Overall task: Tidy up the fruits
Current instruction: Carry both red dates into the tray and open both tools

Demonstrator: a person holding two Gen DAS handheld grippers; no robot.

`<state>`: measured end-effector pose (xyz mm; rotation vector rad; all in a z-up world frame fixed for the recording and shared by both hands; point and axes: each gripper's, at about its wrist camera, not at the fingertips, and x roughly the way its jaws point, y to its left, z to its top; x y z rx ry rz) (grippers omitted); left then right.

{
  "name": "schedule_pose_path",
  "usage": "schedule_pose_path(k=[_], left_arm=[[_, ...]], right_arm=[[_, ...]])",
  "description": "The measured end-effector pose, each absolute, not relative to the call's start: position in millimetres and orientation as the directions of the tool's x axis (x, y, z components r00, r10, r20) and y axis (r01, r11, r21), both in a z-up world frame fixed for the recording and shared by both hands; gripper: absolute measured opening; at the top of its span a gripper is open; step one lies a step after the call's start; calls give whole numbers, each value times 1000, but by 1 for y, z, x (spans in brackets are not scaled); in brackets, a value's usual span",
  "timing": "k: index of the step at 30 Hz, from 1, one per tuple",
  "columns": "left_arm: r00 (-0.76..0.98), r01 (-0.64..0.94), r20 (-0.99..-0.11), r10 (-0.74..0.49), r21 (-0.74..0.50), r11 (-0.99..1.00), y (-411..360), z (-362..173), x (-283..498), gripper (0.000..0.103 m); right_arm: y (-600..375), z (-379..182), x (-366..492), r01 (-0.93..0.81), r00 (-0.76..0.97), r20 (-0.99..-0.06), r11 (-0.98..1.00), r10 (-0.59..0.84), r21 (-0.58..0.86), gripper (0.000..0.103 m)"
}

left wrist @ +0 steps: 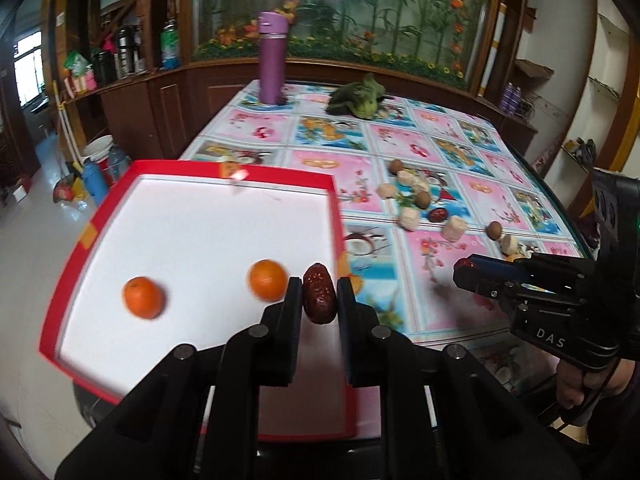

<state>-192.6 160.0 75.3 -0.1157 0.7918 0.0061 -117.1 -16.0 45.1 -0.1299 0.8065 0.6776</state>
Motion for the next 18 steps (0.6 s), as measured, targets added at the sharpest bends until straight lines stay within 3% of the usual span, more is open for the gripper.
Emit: schedule_pose_path(k=[12, 18], left_arm=[[683, -182, -730, 32, -127, 975, 214, 56, -212, 19], [691, -209, -716, 99, -67, 976, 238, 67, -200, 19]], right_arm=[[74, 47, -111, -697, 401, -704, 694, 586, 180, 16], [105, 51, -92, -699, 393, -704, 690, 591, 189, 16]])
